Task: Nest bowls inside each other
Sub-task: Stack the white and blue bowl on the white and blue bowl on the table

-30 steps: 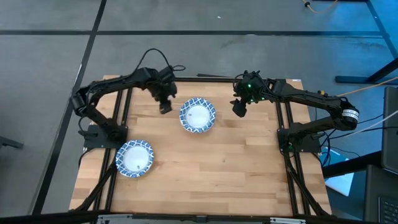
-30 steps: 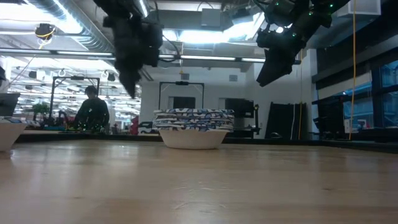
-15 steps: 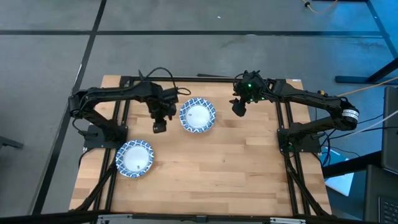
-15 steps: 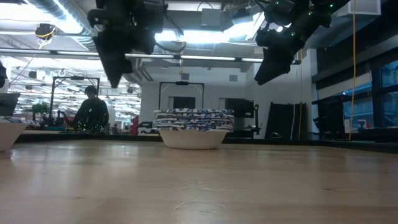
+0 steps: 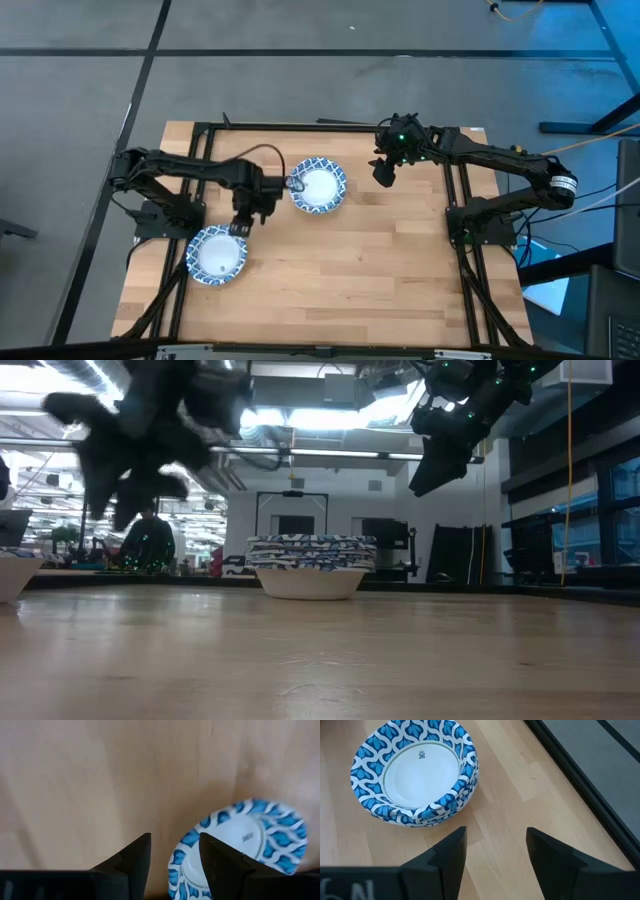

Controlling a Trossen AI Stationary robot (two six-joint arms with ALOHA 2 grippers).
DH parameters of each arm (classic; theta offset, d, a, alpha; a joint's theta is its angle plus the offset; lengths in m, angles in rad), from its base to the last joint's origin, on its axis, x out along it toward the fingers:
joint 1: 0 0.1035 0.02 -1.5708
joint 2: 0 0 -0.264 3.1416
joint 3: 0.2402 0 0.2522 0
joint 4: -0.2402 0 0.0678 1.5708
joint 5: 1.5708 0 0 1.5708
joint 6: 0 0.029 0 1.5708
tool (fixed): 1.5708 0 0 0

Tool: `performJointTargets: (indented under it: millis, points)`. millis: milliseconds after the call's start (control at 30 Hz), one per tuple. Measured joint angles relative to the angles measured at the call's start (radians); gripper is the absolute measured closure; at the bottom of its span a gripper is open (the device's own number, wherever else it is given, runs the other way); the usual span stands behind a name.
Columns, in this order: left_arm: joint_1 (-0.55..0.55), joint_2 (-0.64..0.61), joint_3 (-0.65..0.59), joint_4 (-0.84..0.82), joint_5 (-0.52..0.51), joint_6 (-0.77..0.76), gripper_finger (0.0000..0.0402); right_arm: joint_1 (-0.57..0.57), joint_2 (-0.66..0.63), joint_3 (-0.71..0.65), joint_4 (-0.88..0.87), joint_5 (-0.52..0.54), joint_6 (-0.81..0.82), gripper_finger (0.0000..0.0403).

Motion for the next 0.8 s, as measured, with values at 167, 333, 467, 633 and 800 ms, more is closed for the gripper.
performJointTargets:
  millis: [167,333,467,633,800]
  points:
    - [-0.049,0.000,-0.106,0.011,0.013,-0.005,0.0240,0.000,0.000,0.000,0.001,0.000,0.000,0.0198]
    - [-0.097,0.000,-0.157,0.020,0.013,0.025,0.0240,0.000,0.000,0.000,0.013,0.000,-0.001,0.0198]
    - [-0.117,0.000,-0.176,0.041,0.015,0.027,0.0240,0.000,0.000,0.000,0.016,0.000,-0.001,0.0198]
    - [-0.133,0.001,-0.211,0.130,0.015,0.027,0.0240,0.000,0.000,0.000,0.017,0.000,-0.001,0.0198]
    - [-0.141,0.001,-0.231,0.154,0.015,0.019,0.0243,0.000,0.000,0.000,0.017,0.000,-0.002,0.0198]
